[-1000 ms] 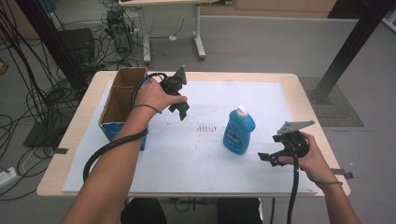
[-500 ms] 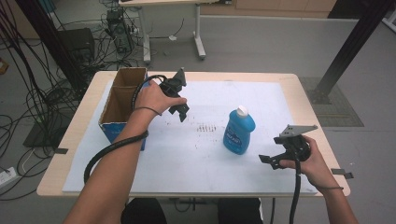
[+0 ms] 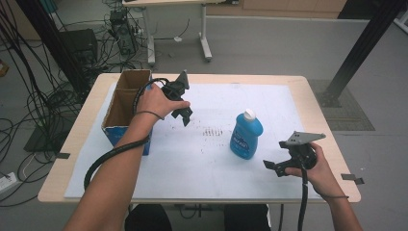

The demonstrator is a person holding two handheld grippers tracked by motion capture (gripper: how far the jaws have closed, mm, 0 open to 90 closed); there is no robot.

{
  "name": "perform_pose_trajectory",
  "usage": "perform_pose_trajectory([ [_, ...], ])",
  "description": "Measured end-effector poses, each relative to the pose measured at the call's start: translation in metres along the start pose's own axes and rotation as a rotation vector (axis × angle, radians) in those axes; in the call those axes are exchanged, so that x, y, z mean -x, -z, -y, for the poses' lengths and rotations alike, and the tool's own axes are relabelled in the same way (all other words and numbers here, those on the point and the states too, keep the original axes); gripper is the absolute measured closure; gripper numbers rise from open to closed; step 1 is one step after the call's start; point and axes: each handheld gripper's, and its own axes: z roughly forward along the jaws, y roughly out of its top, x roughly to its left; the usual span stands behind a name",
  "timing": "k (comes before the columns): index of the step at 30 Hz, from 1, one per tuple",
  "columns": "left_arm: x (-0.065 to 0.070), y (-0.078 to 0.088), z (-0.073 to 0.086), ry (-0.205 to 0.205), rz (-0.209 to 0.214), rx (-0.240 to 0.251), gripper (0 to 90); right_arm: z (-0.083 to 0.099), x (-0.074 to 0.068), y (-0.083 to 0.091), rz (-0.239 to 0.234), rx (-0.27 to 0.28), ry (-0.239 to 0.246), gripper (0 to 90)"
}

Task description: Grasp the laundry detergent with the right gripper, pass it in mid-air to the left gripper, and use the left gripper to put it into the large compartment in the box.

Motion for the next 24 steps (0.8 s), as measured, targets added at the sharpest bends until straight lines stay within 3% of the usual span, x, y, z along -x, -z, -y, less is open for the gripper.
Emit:
perform_pose_trajectory([
  [24,0.002,-0.003,0.002,0.000,0.003,-0.001,7.6,0.016,-0.010,-0.013,0.027,0.077,0.011,3.0],
])
